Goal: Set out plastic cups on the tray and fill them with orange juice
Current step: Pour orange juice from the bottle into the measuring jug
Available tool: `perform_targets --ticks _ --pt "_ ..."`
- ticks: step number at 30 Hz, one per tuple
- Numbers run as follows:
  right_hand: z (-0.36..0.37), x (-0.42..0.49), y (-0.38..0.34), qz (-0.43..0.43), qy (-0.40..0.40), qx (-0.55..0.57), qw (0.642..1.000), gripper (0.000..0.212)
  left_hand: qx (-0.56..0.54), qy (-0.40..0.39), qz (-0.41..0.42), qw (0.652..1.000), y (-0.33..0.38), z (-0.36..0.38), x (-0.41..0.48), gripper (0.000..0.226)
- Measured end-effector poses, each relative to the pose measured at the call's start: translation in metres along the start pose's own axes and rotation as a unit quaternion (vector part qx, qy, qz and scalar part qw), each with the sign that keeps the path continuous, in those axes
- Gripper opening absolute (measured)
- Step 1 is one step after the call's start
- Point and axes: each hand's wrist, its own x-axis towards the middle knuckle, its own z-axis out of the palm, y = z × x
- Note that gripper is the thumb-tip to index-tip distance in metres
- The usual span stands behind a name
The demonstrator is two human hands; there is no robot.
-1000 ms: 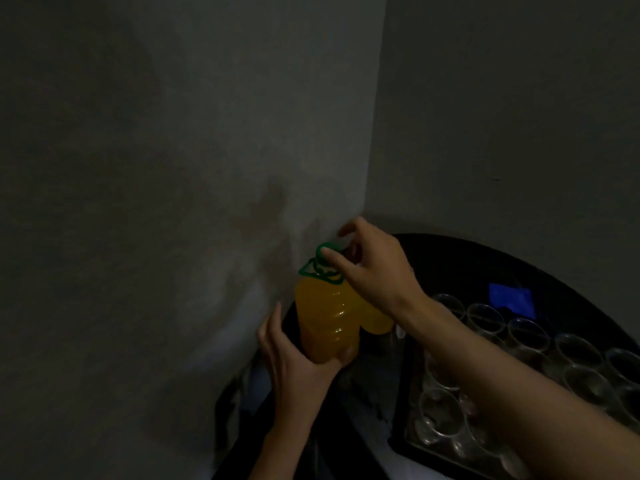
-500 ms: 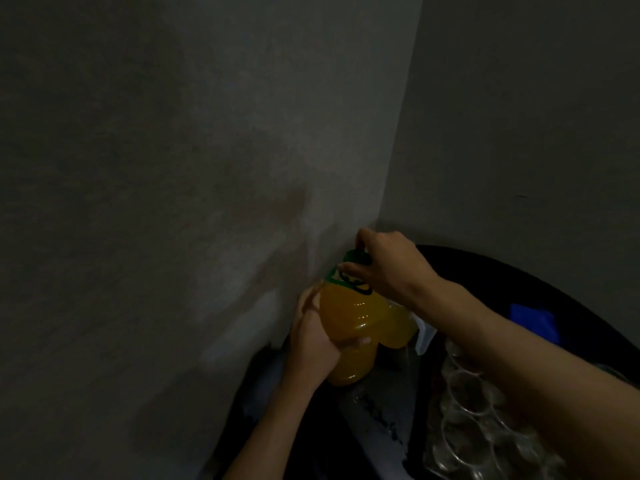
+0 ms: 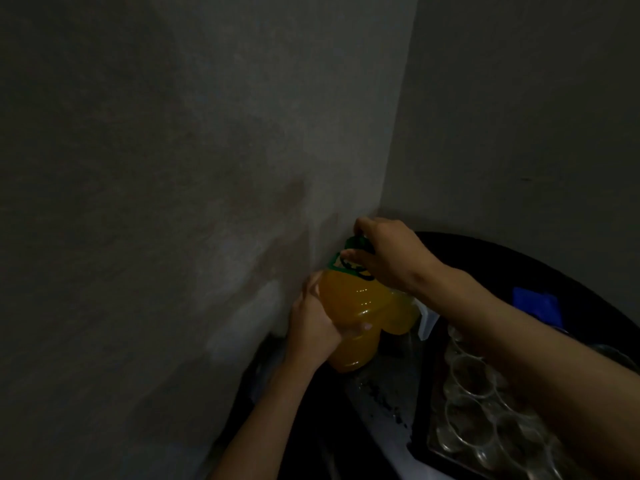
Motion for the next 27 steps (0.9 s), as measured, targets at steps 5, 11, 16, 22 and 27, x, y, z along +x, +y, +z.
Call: perform_targets --ticks 5,11,16,22,27 --pt "-0.004 0.000 -0.005 0.036 0.041 -0.110 0.992 0.049 0.005 -0.016 -0.006 1.000 0.004 -0.001 -0.001 0.134" --pt "-0.004 0.002 -0.009 0.044 0.030 -0.168 0.984 0.057 0.009 -0.019 -0.025 0.999 0.003 0.000 0.003 0.125" --pt "-0.002 0.006 0.003 -0.003 0.018 -0.105 0.994 0.052 -0.002 -0.007 -0.021 1.000 -0.001 0.000 0.006 0.120" --pt "-0.006 0.008 0.016 -0.068 -0.049 -0.052 0.995 0.041 -0.032 -0.012 -0.028 0.999 0.000 -0.001 0.005 0.110" --pt "-0.022 0.015 0.015 -0.089 -0.195 -0.038 0.976 0.039 -0.018 -0.015 -0.034 0.999 0.002 -0.003 0.004 0.113"
